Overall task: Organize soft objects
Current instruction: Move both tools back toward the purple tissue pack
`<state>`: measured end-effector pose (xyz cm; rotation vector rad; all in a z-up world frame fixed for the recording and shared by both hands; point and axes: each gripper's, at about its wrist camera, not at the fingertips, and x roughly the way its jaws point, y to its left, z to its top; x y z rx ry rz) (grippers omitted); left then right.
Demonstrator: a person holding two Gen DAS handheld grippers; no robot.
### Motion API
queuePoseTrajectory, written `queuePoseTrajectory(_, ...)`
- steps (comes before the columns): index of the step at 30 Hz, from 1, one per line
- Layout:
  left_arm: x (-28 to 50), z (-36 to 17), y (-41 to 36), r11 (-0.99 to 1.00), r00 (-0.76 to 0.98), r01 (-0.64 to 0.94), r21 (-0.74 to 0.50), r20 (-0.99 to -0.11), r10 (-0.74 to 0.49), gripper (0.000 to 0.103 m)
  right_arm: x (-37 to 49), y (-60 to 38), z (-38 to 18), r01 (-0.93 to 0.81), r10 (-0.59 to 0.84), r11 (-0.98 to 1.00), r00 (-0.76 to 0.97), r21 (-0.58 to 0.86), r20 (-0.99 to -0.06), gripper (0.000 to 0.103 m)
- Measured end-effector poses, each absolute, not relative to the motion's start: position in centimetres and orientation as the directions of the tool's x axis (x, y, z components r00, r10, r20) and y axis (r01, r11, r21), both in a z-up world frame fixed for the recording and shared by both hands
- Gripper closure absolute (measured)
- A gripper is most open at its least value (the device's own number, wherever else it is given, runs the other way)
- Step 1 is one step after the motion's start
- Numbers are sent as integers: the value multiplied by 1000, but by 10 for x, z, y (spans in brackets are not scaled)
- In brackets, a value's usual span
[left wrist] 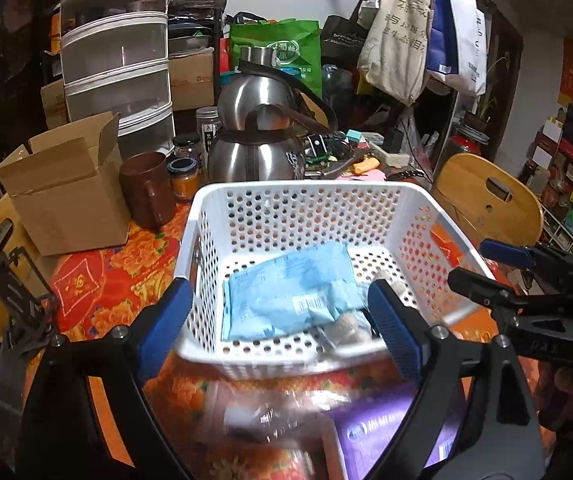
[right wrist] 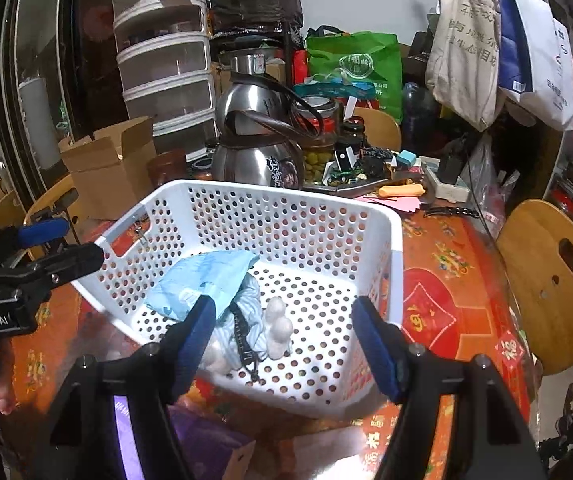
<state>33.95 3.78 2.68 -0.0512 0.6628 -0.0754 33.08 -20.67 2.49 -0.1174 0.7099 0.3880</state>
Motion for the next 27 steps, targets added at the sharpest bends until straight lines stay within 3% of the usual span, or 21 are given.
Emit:
queuePoseTrajectory(10,246,3,39,989,765,95,-112,-627,-144,15,252,-235,20,-394,357,915,679,91,-642,32)
queuePoseTrajectory(19,178,-46,32,977,734,132,-168,-646,-210,15,183,-240,-32,-425,389,898,642,116,-660,29)
queuePoseTrajectory(27,164,-85,14,975,707,169,-143,-672,-221,15,163,-225,-70,-471,410,875,595,113,-692,29)
